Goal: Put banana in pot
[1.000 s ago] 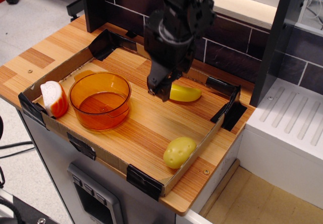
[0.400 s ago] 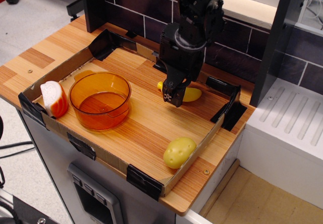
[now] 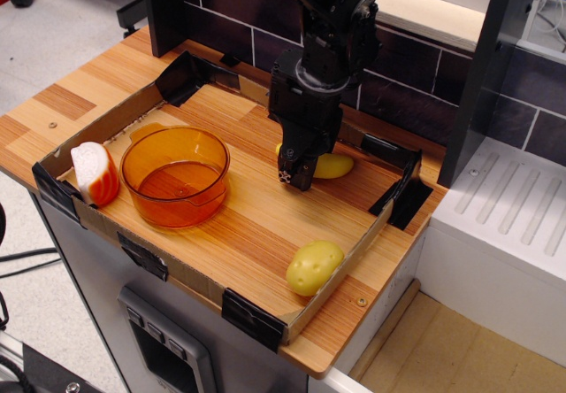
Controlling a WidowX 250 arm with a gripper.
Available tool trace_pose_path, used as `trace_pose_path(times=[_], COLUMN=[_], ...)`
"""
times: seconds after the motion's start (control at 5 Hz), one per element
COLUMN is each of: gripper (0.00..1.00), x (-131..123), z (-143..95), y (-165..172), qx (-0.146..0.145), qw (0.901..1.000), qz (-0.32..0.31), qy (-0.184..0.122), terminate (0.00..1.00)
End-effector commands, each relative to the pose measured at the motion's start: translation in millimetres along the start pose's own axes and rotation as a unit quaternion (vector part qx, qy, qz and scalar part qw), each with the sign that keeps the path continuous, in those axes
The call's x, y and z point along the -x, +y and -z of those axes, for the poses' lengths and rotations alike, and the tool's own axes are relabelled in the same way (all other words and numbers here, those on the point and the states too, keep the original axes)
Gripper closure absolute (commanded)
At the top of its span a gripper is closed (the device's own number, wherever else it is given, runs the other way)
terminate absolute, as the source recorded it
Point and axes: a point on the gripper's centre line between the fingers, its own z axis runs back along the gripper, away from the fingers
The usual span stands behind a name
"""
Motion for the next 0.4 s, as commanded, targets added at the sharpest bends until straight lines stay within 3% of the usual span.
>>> trace_pose_path(times=[0.0,0.2], gripper=[1.00,1.00], x=[-12.0,-13.0], z=[-17.8,-40.2], y=[-5.5,-4.4], qx=[0.025,0.035], qw=[0.9996,0.9990], qz=[0.000,-0.001], qy=[0.011,0.028], terminate=[0.00,0.00])
